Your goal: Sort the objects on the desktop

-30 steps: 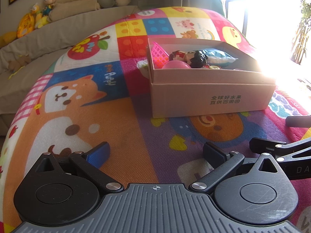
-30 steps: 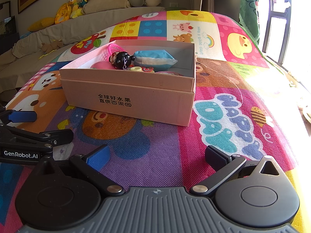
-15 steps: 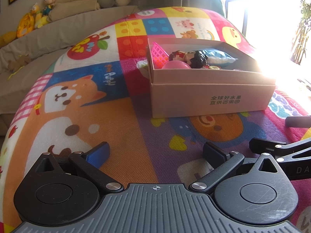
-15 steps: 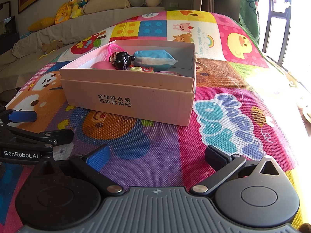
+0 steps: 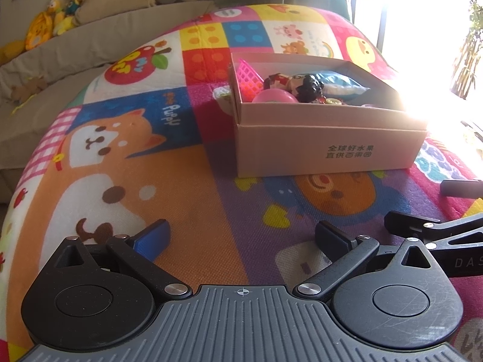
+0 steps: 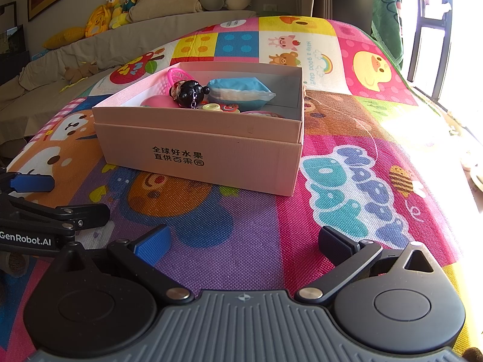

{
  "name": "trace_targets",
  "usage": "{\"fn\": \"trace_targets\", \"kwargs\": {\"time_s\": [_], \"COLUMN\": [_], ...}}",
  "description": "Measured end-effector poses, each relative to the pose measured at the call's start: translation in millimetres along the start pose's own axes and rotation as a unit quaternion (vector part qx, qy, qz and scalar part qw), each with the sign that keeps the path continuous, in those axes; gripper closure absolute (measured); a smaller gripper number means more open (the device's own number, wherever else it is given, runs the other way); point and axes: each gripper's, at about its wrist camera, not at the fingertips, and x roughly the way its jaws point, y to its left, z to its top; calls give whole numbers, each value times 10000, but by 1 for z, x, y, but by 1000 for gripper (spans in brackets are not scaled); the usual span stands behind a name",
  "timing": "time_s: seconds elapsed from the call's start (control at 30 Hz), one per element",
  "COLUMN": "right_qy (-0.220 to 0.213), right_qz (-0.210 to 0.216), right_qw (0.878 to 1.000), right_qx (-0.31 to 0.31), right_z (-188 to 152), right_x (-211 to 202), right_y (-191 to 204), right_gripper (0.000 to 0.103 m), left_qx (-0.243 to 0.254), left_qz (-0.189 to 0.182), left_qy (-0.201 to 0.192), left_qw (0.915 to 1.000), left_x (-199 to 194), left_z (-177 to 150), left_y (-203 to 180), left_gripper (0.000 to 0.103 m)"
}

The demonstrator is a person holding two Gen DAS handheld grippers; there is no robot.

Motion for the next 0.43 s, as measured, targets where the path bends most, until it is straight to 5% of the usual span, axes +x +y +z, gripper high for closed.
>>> {"fn": "trace_targets", "kwargs": {"time_s": [0.43], "right_qy": [-1], "right_qz": [2], "right_qw": [10000], "right_qx": [4], "right_z": [0], "right_x": [0], "right_y": [0], "right_gripper": [0], "left_qx": [1], "left_qz": [26], "left_qy": [-25], "left_qw": [10000], "left_x": [-1], "left_z": [-1], "left_y": [0], "left_gripper": [0]}}
